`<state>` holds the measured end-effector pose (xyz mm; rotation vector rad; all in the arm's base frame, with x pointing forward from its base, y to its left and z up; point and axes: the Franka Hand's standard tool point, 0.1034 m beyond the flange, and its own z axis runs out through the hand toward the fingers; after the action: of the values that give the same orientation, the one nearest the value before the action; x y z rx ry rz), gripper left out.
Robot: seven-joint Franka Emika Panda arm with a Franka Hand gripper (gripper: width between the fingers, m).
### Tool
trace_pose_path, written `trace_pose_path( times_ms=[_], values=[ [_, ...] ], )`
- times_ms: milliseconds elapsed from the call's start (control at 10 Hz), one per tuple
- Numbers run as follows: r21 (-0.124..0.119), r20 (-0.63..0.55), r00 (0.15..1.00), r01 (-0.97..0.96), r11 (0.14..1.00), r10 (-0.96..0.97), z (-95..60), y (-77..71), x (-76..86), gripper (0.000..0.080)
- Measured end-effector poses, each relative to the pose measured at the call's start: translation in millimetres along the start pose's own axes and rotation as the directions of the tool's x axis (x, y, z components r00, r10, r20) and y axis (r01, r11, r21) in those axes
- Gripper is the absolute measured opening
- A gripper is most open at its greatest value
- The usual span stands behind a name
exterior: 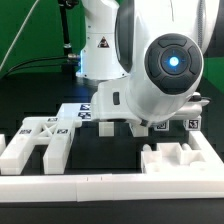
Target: Assemble chair
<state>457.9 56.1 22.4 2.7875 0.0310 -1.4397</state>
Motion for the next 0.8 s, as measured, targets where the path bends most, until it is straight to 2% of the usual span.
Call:
trace_pose_path(
  times_ms=[400,500,700,800],
  values=[
    [0.000,0.000,1.000,0.000,1.000,0.000,-0.2,0.0,0.0,0.0275],
    [-0.006,0.004,0.999,0.031,0.999,-0.031,-6.2,0.8,-3.4,0.0275],
    [-0.019,-0.029,0.995,0.095,0.995,-0.096,-49.2,0.6,-24.8,0.0276],
    [-0.019,-0.028,0.994,0.103,0.994,-0.104,-64.8,-0.8,-38.0,0.0276]
  ],
)
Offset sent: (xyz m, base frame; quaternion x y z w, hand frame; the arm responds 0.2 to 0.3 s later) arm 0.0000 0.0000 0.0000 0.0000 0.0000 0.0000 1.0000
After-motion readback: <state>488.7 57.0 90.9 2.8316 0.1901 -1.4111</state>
